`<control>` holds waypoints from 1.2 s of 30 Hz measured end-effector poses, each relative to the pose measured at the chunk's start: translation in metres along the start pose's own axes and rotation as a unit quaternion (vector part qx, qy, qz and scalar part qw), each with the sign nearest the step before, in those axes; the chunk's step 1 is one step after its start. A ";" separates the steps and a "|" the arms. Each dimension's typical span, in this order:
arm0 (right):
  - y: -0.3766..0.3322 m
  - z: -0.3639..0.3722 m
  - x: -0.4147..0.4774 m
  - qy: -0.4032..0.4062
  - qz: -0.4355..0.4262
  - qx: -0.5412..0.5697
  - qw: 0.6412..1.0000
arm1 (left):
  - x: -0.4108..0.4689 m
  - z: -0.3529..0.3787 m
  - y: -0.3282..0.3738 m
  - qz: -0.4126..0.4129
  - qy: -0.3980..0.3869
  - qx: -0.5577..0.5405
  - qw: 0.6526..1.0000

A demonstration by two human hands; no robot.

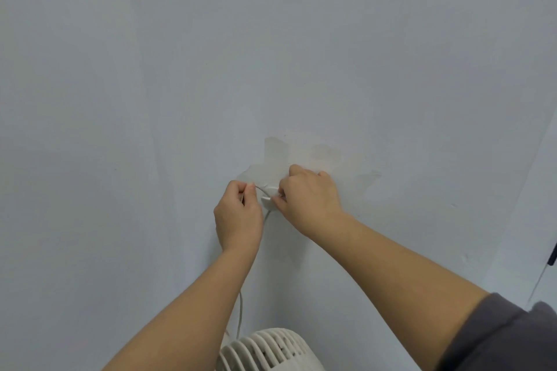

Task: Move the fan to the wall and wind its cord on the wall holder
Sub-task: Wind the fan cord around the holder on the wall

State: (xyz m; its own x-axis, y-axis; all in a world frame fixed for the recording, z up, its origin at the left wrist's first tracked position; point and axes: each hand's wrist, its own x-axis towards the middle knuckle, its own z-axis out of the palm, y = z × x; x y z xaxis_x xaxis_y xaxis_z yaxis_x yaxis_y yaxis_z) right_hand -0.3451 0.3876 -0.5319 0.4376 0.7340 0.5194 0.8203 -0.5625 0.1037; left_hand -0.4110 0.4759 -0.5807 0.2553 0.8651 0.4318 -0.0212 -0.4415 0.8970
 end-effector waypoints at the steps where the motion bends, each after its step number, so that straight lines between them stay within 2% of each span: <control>1: -0.001 0.001 0.001 0.001 0.007 -0.005 1.000 | -0.002 -0.002 0.001 -0.005 -0.003 -0.010 1.000; 7: -0.006 0.007 0.003 0.014 0.040 -0.019 0.999 | -0.010 -0.016 0.001 -0.063 -0.007 -0.034 0.997; 13: -0.011 0.014 0.003 0.037 0.060 -0.038 0.997 | -0.016 -0.021 0.005 -0.080 -0.025 -0.063 0.994; 20: -0.009 0.009 0.005 0.054 0.071 -0.015 0.996 | -0.020 -0.028 0.009 -0.057 -0.021 -0.069 0.996; 25: 0.003 -0.001 0.008 0.046 0.081 0.016 0.996 | -0.023 -0.030 0.006 -0.035 -0.046 -0.054 0.997; 28: 0.015 -0.008 0.009 0.041 0.064 0.018 0.997 | -0.024 -0.028 0.005 -0.007 -0.074 -0.051 0.996; 34: 0.030 -0.011 0.005 0.102 0.013 -0.028 0.994 | -0.030 -0.022 0.003 0.018 -0.155 -0.086 0.984; 36: 0.037 -0.010 0.004 0.129 -0.031 -0.051 0.990 | -0.029 -0.020 0.000 0.016 -0.181 -0.092 0.979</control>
State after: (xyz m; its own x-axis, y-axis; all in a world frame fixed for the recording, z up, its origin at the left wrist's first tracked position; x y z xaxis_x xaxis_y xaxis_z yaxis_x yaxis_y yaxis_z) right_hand -0.3170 0.3656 -0.5177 0.2687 0.6543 0.7069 0.7959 -0.5642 0.2196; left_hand -0.4374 0.4552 -0.5910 0.5765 0.6959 0.4282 -0.2007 -0.3874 0.8998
